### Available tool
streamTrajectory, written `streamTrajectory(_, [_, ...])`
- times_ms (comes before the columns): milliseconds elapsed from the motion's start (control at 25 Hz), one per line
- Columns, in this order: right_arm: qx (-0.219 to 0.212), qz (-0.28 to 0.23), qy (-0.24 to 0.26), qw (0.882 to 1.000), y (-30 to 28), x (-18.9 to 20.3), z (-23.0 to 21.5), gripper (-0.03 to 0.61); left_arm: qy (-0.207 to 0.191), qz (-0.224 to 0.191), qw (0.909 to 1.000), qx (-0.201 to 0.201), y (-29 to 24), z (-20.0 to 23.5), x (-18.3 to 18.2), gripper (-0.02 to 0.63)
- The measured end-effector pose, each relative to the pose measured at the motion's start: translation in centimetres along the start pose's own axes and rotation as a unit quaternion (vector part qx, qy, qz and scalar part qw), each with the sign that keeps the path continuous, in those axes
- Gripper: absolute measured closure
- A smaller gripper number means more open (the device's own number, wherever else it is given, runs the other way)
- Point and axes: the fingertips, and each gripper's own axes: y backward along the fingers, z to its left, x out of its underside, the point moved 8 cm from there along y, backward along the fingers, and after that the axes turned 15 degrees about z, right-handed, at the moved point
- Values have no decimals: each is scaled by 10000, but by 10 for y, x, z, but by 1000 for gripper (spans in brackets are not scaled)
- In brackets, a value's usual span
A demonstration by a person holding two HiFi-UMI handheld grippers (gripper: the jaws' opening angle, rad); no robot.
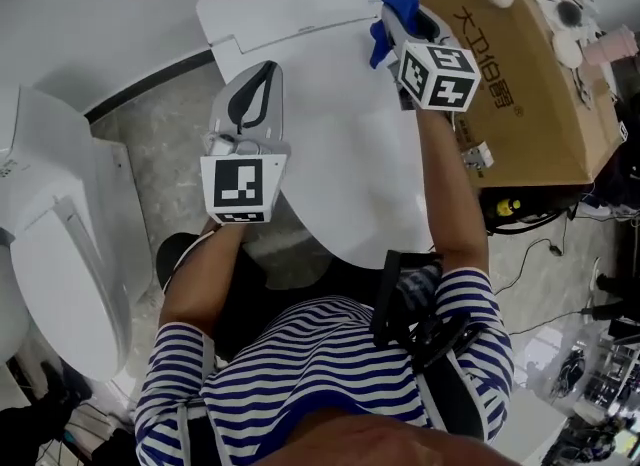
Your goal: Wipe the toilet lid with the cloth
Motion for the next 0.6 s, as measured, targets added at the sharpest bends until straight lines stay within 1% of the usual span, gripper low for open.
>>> streamTrajectory(80, [-2,138,-112,9998,-32,-6,-8,448,-34,-22,10000,-47,-1,8,-2,611])
streamTrajectory(280, [120,522,-40,9986,-99,-15,-18,448,31,88,9999,-95,-12,27,1,611])
streamTrajectory(480, [270,900,152,9955,-141,-22,-34,448,33,274,9996,-41,-28,37,7,611])
streamTrajectory(600, [279,1137,247,9928,-162,-25,-44,449,64,318,9995,-58,-36,39,6,611])
